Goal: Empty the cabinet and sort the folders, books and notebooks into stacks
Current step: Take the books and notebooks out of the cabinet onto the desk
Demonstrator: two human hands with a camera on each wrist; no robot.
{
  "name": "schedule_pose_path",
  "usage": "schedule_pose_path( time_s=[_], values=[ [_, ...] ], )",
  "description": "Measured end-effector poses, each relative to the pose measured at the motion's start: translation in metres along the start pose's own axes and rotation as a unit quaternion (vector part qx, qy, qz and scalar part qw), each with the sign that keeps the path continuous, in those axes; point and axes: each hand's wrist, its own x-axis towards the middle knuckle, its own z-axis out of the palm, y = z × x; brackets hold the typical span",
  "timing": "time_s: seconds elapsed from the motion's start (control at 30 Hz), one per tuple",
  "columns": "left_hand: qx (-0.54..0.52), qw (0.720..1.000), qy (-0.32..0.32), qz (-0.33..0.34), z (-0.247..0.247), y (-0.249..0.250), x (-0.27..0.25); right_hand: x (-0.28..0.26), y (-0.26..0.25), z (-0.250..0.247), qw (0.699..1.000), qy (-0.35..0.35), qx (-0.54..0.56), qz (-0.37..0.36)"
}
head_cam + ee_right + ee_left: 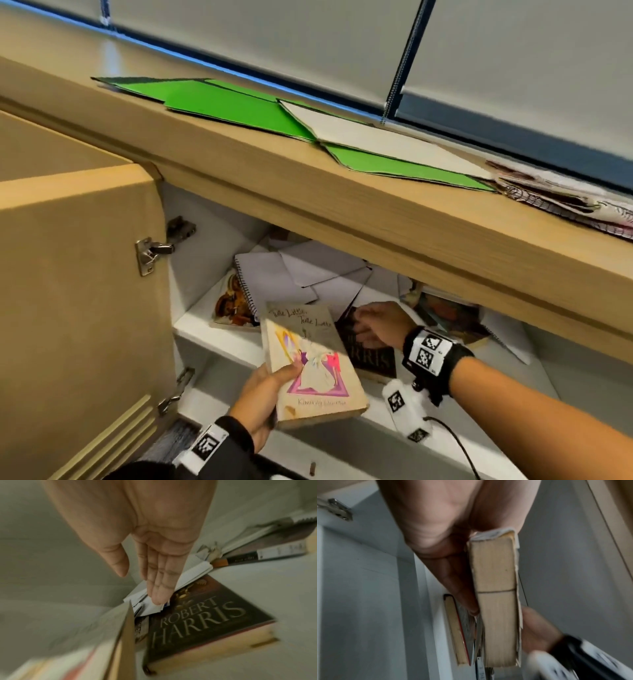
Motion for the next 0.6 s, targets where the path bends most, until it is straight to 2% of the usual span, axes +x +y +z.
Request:
schedule_pose_path(
  time_s=[0.1, 0.27, 0.4, 0.47, 0.6],
  values=[
    [-0.006, 1.0, -0.003, -0.006, -0.014, -0.002, 0.01, 0.046, -0.028, 0.011, 0.987, -0.027, 0.135, 0.082],
    [-0.002, 1.0, 0.015, -0.012, -0.049, 0.004, 0.029, 0.125, -0.046, 0.028, 0.943, -0.042, 0.297, 0.144],
    [0.025, 1.0, 0.008, -0.007, -0.076, 0.015, 0.036, 0.167, -0.052, 0.048, 0.94, -0.003, 0.314, 0.133],
    [0.036, 0.999, -0.009, -0.016, -0.086, 0.017, 0.037, 0.18, -0.059, 0.057, 0.948, 0.012, 0.289, 0.131],
    [0.047, 0.998, -0.032, -0.039, -0.095, 0.012, 0.041, 0.182, -0.075, 0.069, 0.953, -0.009, 0.273, 0.13]
  ],
)
